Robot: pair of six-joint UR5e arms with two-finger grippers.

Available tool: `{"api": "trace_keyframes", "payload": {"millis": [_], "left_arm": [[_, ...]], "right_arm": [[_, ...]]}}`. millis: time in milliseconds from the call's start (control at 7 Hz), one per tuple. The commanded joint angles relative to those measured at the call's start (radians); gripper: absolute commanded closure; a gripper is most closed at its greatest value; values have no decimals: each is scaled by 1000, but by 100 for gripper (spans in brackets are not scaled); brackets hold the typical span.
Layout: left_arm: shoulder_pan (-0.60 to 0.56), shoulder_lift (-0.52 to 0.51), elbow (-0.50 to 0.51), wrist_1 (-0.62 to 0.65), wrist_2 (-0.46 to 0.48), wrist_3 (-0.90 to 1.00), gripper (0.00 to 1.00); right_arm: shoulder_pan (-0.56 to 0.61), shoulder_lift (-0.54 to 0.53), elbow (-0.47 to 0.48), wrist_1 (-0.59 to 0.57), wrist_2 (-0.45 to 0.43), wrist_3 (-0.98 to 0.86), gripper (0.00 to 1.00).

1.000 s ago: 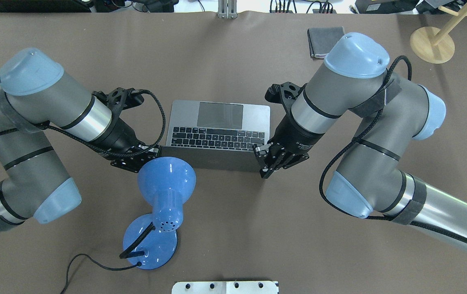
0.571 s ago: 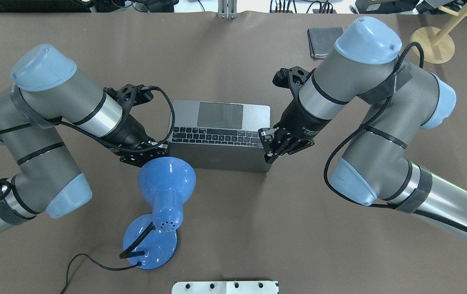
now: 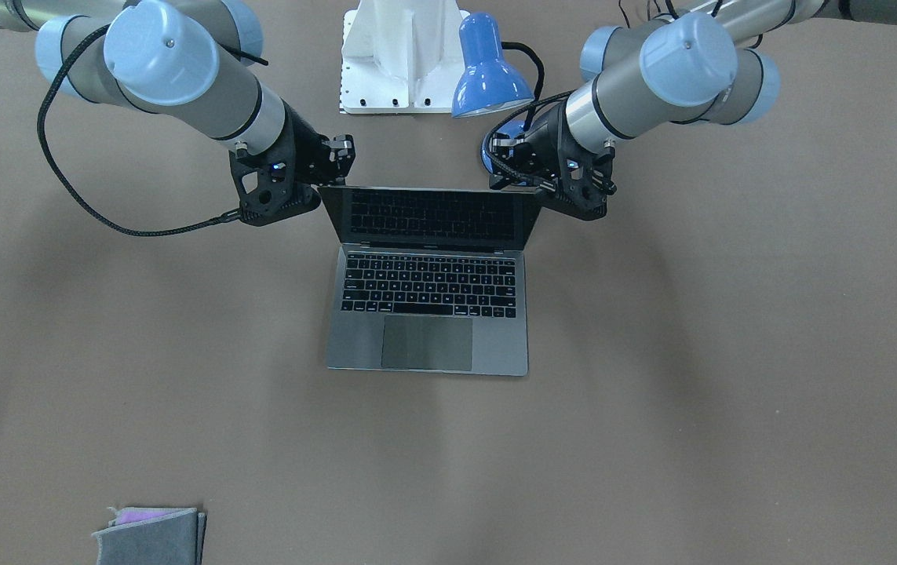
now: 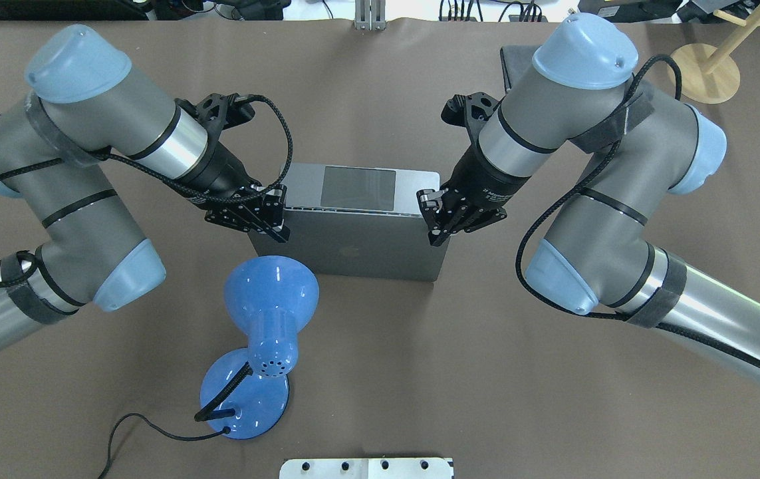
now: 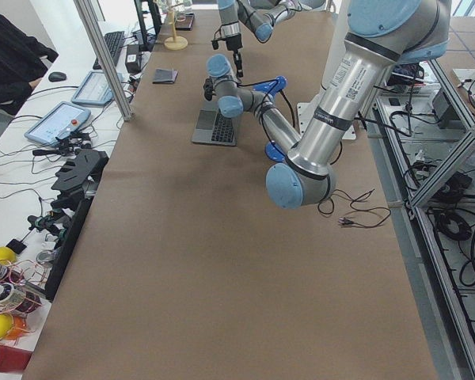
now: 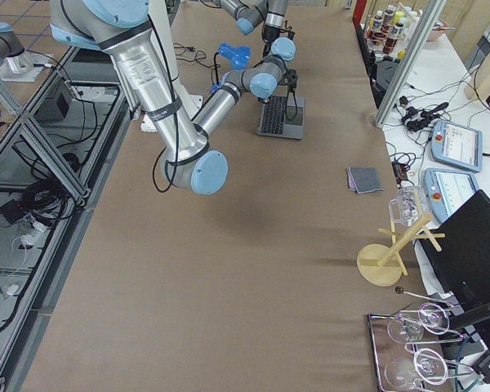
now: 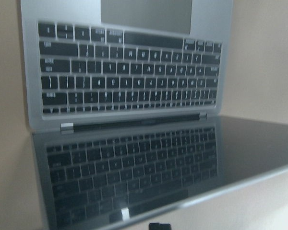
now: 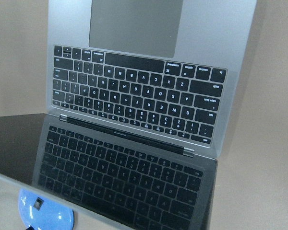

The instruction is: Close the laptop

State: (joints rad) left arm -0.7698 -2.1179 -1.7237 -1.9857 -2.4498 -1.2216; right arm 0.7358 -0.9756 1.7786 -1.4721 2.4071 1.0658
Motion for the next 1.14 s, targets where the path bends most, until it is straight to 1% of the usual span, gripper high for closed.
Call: {"api": "trace_keyframes", "payload": {"millis": [0, 143, 286, 429, 571, 714, 1000], "left_arm": [[-25, -33, 64, -11, 50, 10, 100], [-32, -45, 111, -54, 51, 10, 100], [-32, -53, 134, -68, 51, 8, 100], [-34, -85, 168, -68, 52, 8, 100], [-34, -117, 205, -68, 67, 8, 100], [-34, -131, 237, -93, 95, 8, 100], [-34, -169, 310, -117, 101, 8, 100]], "right_arm": [[31, 41, -40, 1, 0, -1, 100], [40, 70, -77, 1, 0, -3, 100], [48, 87, -103, 3, 0, -4, 100], [56, 100, -163, 59, 0, -4, 100], [71, 107, -245, 140, 0, -4, 100], [77, 130, -310, 169, -2, -7, 100], [85, 188, -392, 184, -3, -9, 100]]}}
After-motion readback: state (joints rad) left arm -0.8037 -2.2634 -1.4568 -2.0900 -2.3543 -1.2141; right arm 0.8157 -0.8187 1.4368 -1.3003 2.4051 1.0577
